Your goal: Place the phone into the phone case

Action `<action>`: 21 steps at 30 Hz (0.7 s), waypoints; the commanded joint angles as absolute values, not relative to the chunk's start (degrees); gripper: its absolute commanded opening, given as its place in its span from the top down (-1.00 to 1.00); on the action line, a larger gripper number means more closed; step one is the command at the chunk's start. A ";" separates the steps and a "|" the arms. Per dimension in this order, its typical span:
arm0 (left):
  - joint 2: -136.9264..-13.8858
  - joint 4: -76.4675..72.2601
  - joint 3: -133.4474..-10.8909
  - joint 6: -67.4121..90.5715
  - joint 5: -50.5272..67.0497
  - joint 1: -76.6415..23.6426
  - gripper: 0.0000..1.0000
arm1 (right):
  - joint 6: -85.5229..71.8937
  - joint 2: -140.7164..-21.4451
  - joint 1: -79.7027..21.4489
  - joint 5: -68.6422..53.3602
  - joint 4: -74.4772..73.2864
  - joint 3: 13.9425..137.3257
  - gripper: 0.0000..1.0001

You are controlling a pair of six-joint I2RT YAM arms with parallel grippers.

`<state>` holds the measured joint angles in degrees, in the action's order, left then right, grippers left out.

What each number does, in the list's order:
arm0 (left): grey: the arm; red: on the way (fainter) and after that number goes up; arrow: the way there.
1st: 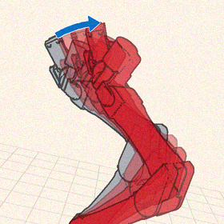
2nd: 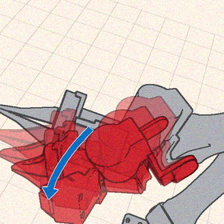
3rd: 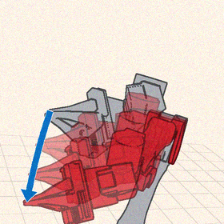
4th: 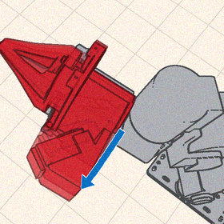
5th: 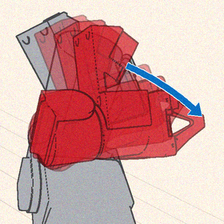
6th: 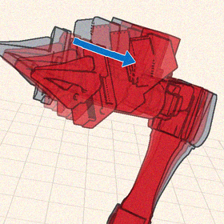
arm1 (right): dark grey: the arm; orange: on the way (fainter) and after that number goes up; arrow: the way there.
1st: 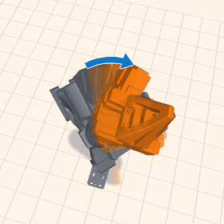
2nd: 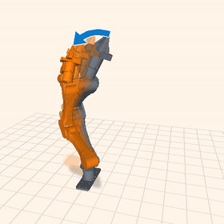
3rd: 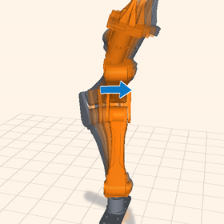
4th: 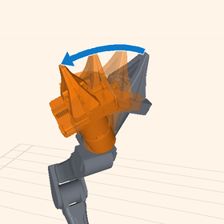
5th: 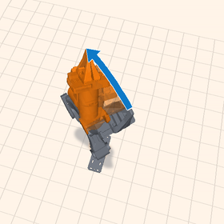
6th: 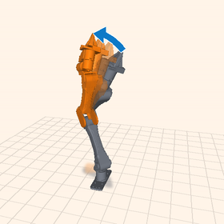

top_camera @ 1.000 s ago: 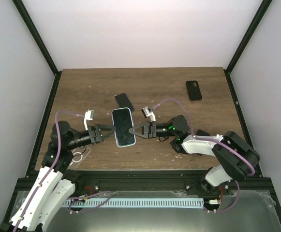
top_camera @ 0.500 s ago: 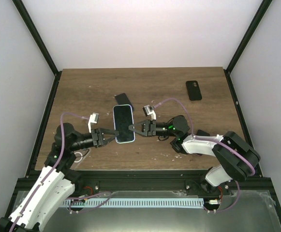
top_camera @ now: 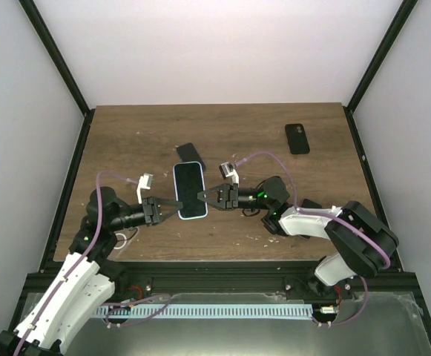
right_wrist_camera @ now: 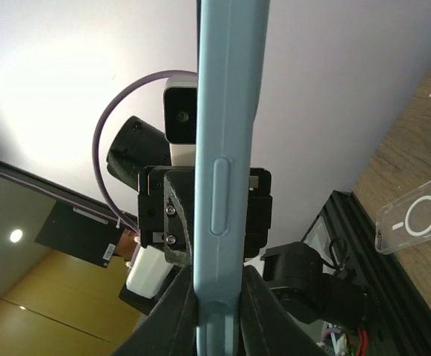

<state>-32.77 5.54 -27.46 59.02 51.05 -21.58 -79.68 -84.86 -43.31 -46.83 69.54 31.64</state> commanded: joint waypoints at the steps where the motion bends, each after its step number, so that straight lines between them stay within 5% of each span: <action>1: -32.38 6.81 -28.75 57.40 50.88 -21.82 0.83 | -76.11 -83.65 -43.18 -47.85 70.94 32.13 0.80; 4: -31.19 7.15 -29.39 57.35 50.04 -21.83 0.31 | -73.51 -82.64 -43.15 -49.57 68.33 32.27 0.82; 6: -30.30 7.08 -29.83 56.97 49.71 -21.88 0.15 | -72.21 -82.29 -43.16 -51.37 67.62 32.10 0.81; 21: -29.95 3.69 -31.74 58.46 42.93 -21.81 0.16 | -65.42 -77.47 -43.94 -58.32 63.33 31.62 0.80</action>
